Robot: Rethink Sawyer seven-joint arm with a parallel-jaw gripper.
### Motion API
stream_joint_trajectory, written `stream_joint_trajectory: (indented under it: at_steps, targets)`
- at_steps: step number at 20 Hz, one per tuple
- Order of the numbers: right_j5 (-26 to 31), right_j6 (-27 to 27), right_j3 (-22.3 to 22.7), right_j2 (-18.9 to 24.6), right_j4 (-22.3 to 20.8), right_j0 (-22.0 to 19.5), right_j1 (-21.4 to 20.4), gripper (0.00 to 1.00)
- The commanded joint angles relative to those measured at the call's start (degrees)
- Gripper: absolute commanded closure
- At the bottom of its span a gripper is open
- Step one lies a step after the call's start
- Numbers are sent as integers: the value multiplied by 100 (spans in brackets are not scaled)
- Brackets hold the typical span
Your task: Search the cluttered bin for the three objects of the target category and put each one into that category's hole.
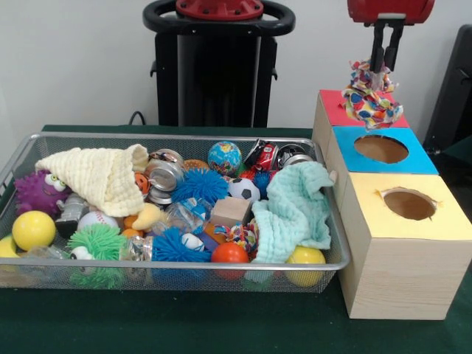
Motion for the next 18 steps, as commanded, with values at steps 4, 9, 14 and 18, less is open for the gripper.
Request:
stream_joint_trajectory:
  at_steps: [4,9,14,18]
  targets:
    - [564,1499,-865,-156,132,72,126,100]
    - [576,1386,-1139,-153,105,87,191,100]
    - [579,1390,-1315,-161,142,73,297,100]
    - [424,1365,-1247,-157,169,61,310,100]
